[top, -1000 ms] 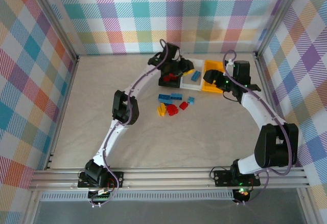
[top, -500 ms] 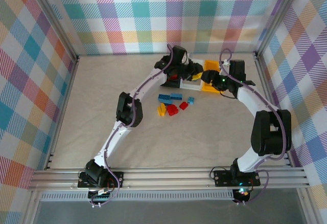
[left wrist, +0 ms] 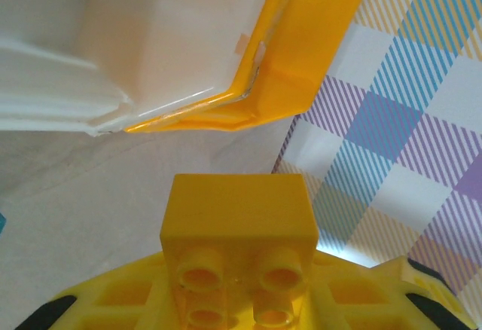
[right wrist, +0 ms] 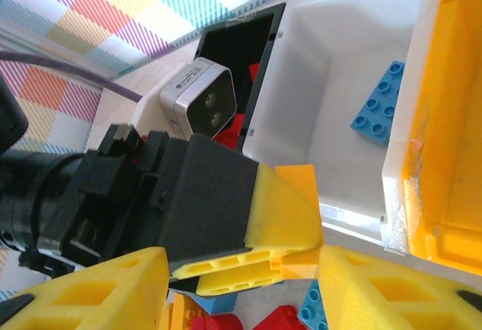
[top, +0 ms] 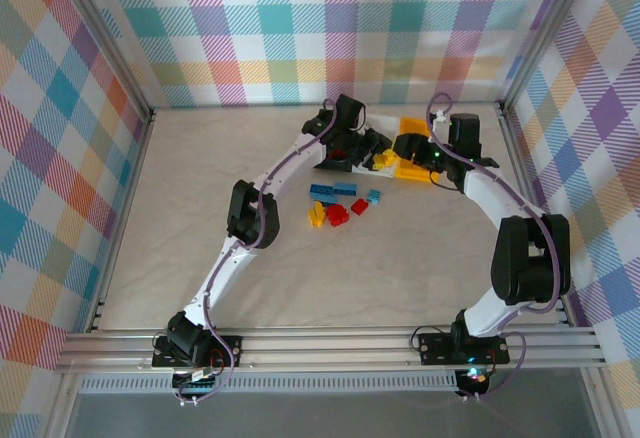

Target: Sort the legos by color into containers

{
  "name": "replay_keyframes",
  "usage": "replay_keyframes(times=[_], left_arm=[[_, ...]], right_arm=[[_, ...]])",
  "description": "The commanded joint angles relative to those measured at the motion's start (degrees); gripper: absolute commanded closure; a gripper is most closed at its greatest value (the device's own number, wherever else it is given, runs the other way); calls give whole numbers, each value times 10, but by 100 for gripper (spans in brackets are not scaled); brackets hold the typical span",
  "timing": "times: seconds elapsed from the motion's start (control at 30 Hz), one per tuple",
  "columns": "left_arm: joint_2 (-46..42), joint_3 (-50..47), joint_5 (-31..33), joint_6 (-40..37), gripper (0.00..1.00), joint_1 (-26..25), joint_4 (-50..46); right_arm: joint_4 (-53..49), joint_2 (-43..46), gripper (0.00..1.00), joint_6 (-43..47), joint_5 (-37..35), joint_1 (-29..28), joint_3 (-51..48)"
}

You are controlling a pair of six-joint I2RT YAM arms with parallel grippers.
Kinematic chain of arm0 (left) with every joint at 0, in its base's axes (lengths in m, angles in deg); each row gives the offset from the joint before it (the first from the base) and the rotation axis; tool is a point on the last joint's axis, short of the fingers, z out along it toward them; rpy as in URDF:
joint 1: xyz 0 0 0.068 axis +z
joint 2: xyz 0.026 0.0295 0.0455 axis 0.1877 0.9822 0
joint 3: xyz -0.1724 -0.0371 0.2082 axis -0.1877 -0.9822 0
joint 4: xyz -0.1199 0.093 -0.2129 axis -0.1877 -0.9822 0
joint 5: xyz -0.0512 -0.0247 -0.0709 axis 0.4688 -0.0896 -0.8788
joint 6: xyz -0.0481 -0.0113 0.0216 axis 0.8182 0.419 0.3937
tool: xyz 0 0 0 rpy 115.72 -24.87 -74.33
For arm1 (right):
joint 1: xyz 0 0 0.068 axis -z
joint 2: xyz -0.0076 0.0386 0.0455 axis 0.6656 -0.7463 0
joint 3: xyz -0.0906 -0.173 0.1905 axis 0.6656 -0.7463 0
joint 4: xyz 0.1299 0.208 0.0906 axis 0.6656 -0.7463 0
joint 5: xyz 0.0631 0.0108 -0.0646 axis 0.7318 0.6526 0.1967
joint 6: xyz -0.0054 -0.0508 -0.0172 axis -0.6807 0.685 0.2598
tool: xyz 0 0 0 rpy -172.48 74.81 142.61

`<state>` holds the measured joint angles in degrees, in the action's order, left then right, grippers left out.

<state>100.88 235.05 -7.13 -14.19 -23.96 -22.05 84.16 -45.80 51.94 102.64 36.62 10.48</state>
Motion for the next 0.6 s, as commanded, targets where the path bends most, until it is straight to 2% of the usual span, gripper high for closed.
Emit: replay_keyframes(times=[0.0, 0.17, 0.57], left_arm=[[-50, 15, -20, 56, 65, 4, 14], [-60, 16, -30, 94, 65, 6, 33], [-83, 14, -52, 92, 65, 5, 11]], right_arm=[[-41, 33, 44, 47, 0, -15, -16], [-58, 48, 40, 67, -9, -28, -29], [-34, 12, 39, 55, -35, -27, -7]])
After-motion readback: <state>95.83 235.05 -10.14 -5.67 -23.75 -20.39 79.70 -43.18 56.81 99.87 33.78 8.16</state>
